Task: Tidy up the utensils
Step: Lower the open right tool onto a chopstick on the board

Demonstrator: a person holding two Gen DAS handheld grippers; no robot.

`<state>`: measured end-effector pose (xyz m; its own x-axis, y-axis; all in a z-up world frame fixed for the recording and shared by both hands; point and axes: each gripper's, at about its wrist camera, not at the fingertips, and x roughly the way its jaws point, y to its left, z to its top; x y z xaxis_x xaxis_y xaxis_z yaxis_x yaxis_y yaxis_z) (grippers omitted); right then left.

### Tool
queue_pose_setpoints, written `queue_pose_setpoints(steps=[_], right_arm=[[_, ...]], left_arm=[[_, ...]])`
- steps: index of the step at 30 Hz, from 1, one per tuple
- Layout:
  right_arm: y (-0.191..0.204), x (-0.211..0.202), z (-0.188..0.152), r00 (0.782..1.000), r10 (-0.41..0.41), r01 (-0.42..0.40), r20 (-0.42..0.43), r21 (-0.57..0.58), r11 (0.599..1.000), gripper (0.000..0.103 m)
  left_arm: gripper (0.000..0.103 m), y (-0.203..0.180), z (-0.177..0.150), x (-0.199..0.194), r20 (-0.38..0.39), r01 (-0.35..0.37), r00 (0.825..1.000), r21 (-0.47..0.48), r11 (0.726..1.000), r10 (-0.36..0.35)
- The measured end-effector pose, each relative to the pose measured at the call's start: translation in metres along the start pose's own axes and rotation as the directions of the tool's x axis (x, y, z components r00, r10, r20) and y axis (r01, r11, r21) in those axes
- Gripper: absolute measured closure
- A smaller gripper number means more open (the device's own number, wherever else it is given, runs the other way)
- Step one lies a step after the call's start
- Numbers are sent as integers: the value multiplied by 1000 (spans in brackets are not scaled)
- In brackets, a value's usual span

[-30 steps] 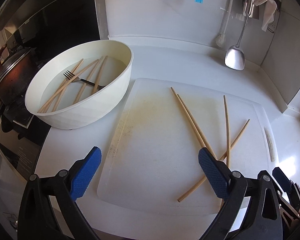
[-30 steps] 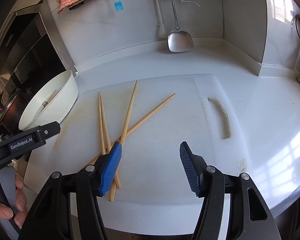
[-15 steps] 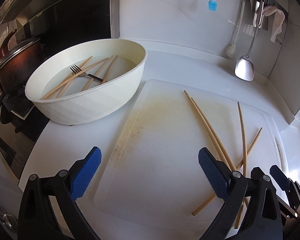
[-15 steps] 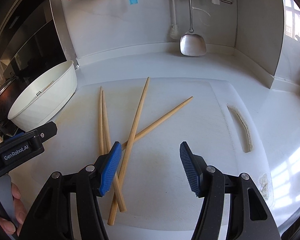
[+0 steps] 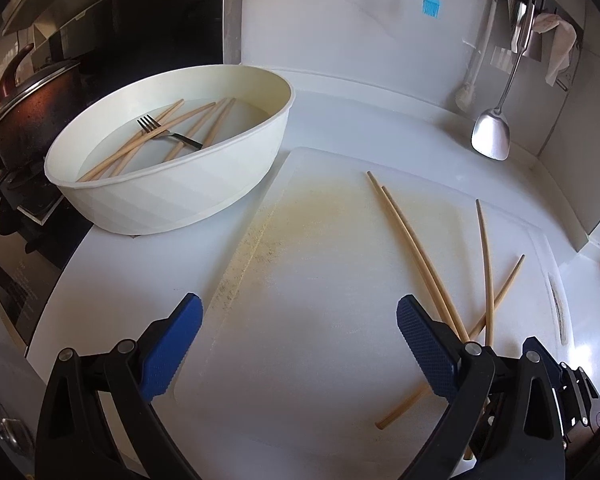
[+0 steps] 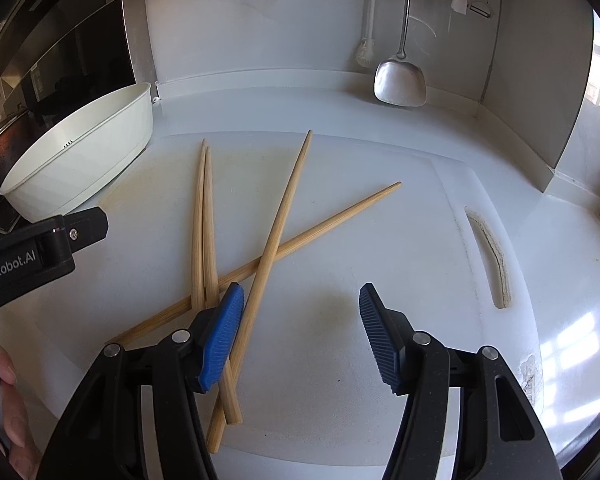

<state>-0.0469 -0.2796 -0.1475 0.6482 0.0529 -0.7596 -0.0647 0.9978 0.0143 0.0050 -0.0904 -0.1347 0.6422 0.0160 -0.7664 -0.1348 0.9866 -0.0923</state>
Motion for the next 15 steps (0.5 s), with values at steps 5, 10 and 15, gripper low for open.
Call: queue_pose_setpoints(steps=[5,10,15], right_arm=[[-8,0,-2,1000,3,-3,13,13,1000,57],[-16,0,-1,1000,4,-4,22,11,1000,71],[-22,1,0,1000,-2,2,26,13,1000,83]], left_arm=[[7,-14,-2,4,-22,33,999,4,999,-33],[7,-29,-3,9,-34,48,998,14,999,-48],[7,-38,-3,18,-53,53,997,11,999,-53]])
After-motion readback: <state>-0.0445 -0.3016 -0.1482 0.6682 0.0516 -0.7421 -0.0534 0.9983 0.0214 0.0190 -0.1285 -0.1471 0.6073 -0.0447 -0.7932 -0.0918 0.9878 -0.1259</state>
